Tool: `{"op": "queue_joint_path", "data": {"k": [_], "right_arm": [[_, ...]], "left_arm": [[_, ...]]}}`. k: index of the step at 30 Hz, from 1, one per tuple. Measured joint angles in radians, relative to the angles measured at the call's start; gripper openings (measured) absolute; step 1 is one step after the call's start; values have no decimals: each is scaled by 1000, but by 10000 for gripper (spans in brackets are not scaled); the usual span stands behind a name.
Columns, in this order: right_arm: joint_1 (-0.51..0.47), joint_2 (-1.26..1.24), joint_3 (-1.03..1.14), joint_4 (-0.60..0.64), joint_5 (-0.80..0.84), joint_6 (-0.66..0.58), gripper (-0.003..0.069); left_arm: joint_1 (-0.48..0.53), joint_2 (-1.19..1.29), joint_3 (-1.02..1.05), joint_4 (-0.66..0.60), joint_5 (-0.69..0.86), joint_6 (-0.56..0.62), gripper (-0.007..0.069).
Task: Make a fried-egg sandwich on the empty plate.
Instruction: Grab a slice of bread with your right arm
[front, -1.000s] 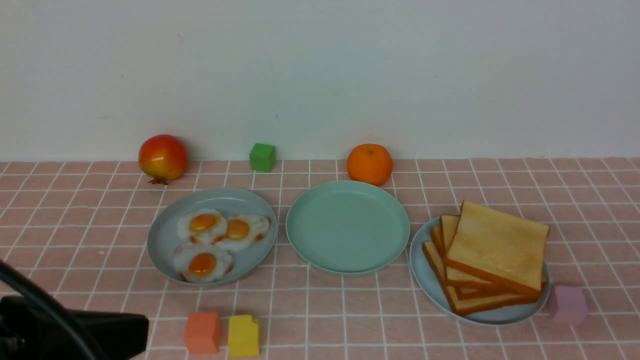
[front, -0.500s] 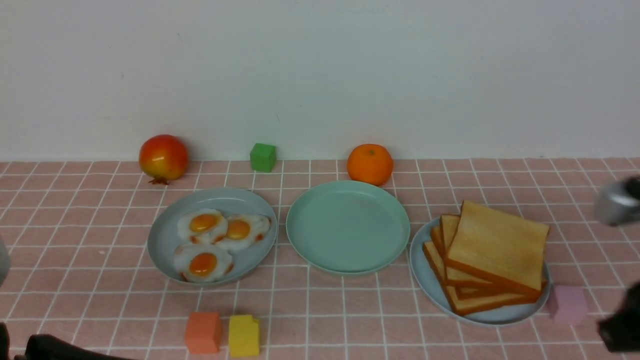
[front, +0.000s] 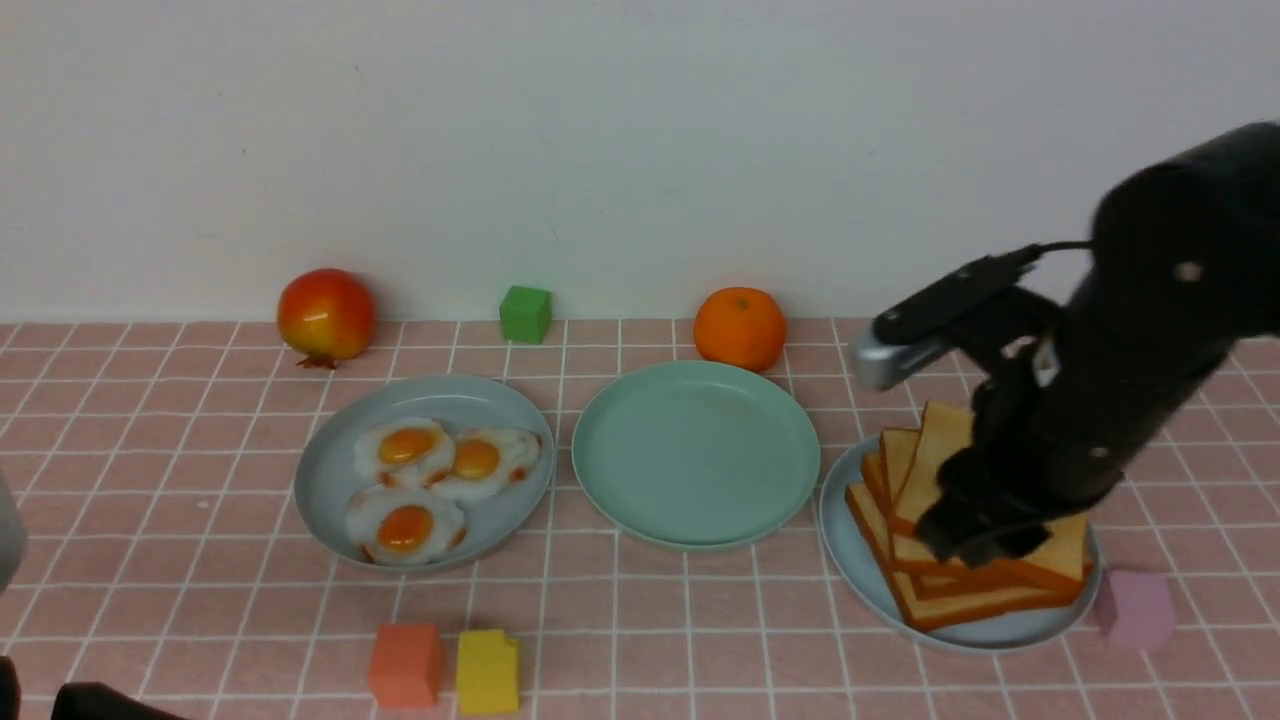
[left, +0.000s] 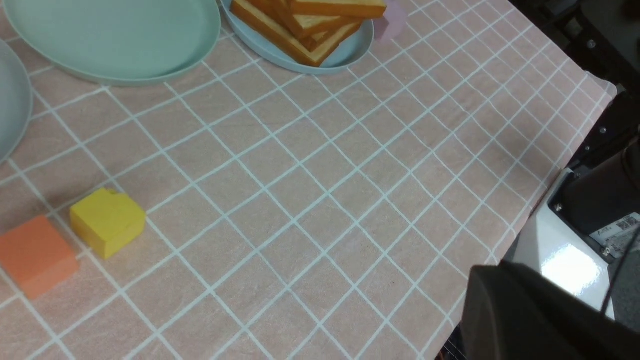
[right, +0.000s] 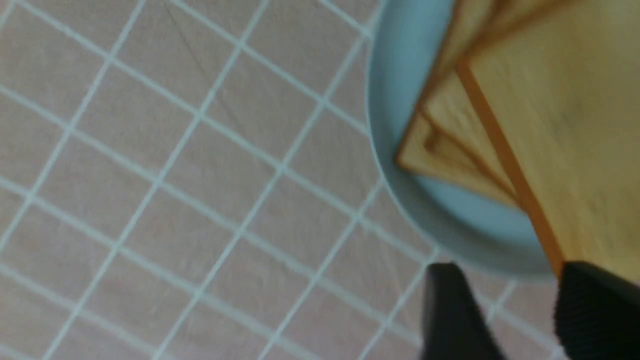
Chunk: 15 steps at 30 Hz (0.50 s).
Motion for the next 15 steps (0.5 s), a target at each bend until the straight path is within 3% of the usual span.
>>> {"op": "queue_joint_path", "data": {"k": [1, 5, 15], "right_arm": [[0, 35, -6, -14, -31, -25, 414], [0, 85, -8, -76, -85, -48, 467], [0, 140, -11, -148, -166, -55, 423]], "left_arm": [[0, 0, 0, -1, 4, 0, 13], [0, 0, 0, -1, 5, 0, 13], [0, 0, 0, -1, 6, 0, 13]]}}
